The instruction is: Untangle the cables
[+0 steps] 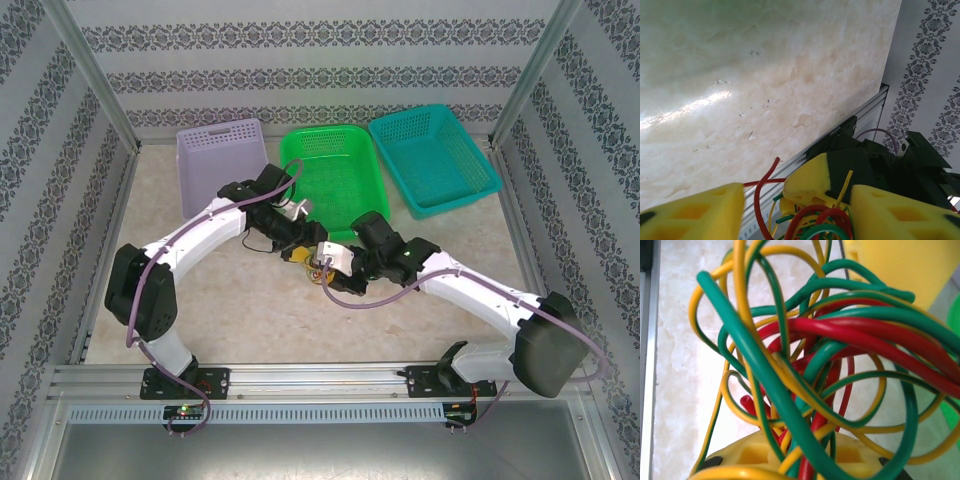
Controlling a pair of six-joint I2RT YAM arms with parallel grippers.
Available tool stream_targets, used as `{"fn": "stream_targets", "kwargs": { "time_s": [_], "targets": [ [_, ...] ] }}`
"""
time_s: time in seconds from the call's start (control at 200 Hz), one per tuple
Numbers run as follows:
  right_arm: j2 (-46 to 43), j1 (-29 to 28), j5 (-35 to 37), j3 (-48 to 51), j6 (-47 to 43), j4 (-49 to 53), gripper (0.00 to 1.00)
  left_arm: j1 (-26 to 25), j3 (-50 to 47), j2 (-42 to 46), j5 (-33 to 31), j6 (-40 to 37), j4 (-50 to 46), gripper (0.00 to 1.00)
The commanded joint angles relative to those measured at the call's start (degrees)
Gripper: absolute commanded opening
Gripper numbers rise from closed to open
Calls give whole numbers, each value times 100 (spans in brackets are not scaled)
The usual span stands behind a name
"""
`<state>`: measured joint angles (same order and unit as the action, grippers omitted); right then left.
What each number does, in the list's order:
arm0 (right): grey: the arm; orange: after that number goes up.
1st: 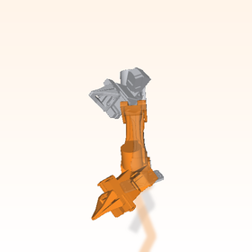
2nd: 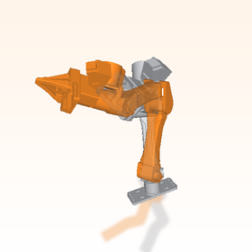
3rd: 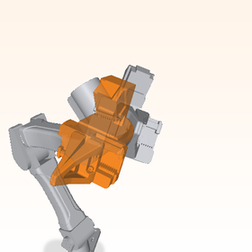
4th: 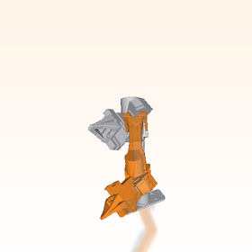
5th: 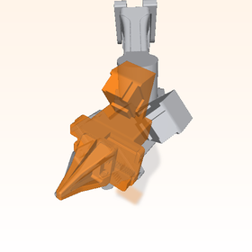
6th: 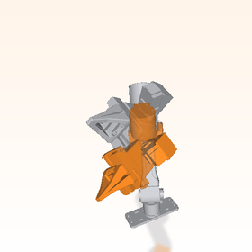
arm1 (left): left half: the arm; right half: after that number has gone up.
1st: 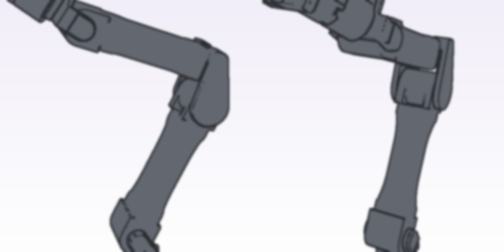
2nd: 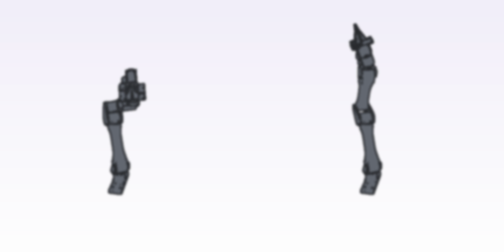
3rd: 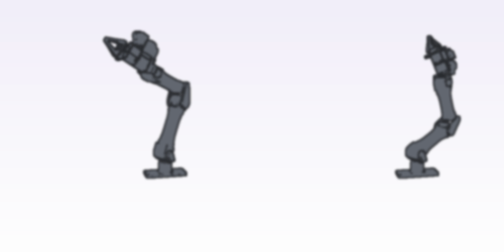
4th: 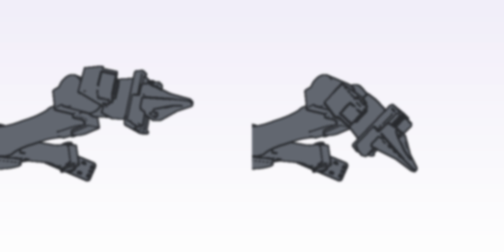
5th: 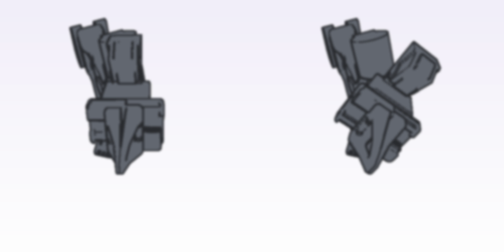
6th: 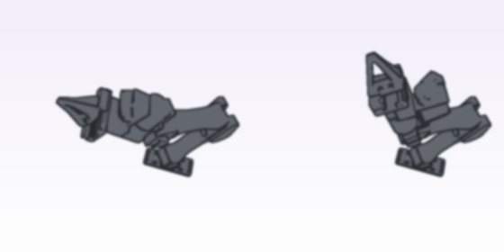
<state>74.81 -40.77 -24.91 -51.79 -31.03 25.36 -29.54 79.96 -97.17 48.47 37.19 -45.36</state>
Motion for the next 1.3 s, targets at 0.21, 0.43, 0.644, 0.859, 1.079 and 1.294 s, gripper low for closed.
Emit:
{"fn": "stream_targets", "kwargs": {
  "time_s": [0.21,0.43,0.644,0.859,1.079,1.294],
  "targets": [
    [86,329,65,-159,985,-398,0,-256,81,153,-365,25,-387,0],
    [186,316,607,-170,3004,-506,0,-162,-249,944,-2129,1458,550,0],
    [582,171,651,-473,5375,-500,0,-184,-1728,2237,-3995,3389,2399,0],
    [1239,311,-39,-761,7103,-368,0,-167,-1845,2606,-4195,3308,2451,0],
    [663,-145,357,-815,4832,-449,0,-69,-1934,2723,-3755,3272,1856,15],
    [-18,-11,24,-291,1684,-522,0,470,-1070,1844,-1622,1749,968,66]
  ]
}}
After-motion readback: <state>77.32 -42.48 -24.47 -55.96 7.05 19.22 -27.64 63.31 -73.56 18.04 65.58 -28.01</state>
